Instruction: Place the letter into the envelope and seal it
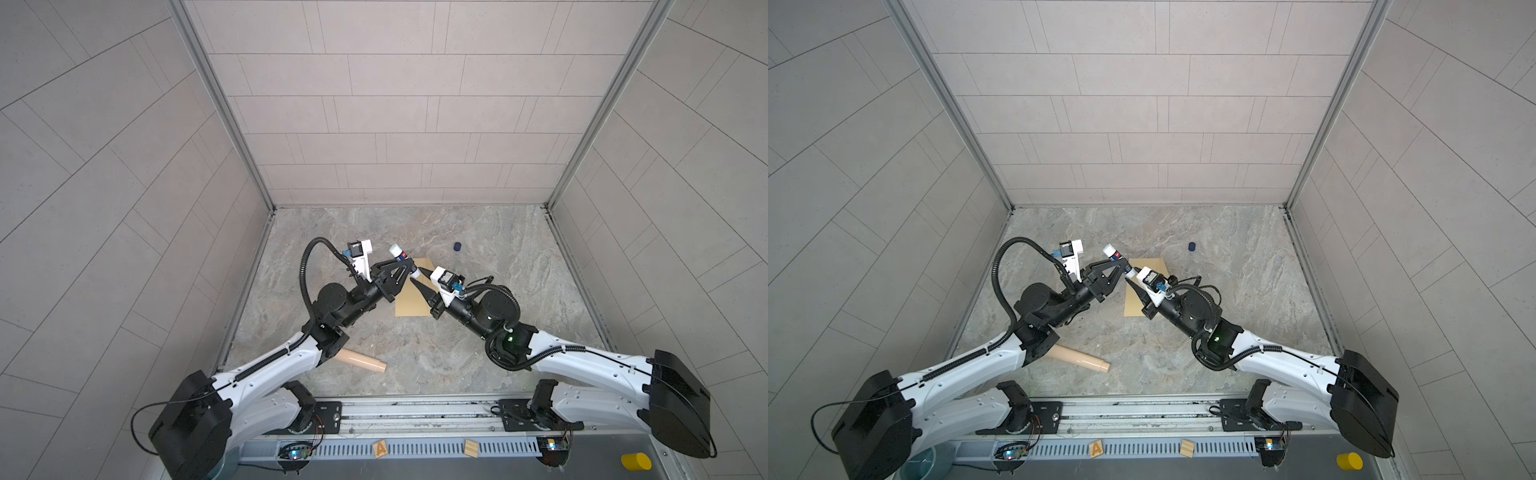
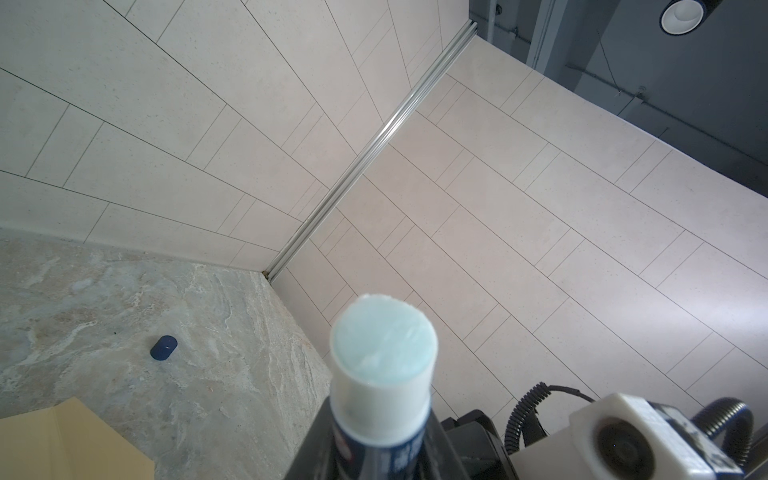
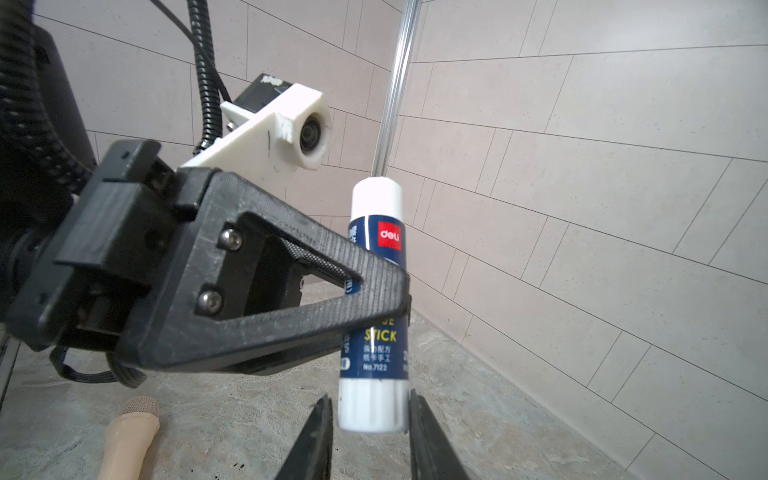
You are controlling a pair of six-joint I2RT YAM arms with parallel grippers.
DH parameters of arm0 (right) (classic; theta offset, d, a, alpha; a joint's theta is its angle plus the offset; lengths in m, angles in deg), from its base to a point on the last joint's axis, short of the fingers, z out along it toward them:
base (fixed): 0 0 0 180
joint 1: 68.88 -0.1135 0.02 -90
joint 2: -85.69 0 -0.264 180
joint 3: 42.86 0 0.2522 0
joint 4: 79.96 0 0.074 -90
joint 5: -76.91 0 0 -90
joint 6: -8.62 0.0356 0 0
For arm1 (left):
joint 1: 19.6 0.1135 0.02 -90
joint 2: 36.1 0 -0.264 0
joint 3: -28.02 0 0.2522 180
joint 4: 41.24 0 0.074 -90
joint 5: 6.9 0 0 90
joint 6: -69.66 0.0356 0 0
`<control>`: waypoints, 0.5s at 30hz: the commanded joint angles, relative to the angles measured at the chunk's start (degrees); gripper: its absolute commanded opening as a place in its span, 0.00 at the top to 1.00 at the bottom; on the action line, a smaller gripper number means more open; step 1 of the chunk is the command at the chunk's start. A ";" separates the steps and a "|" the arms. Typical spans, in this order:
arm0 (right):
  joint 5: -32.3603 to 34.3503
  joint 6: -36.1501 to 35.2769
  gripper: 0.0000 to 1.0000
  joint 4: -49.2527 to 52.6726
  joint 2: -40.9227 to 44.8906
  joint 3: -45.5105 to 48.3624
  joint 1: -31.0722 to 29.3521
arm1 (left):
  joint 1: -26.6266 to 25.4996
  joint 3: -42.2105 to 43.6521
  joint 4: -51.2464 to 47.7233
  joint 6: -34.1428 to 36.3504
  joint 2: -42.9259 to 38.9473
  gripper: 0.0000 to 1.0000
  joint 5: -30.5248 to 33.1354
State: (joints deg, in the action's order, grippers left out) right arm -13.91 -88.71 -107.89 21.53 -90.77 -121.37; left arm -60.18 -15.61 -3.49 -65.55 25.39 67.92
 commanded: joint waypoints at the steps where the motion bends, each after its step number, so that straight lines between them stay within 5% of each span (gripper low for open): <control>1: 0.38 0.80 0.70 -0.96 -0.25 -2.80 -0.24 | 0.22 -0.37 1.77 0.21 -0.63 1.00 -0.11; 9: 0.67 1.97 0.79 -0.93 -1.23 -3.26 -0.25 | 0.19 -0.17 2.03 0.21 -0.54 1.00 -0.20; 15: 0.55 1.89 0.69 1.16 -1.21 -3.64 -0.24 | 0.24 -0.19 2.16 0.09 -0.72 1.00 -0.23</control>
State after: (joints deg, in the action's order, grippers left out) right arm -13.80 -86.90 -107.78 20.57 -92.74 -121.37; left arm -59.98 -15.61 -3.62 -65.55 25.39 68.13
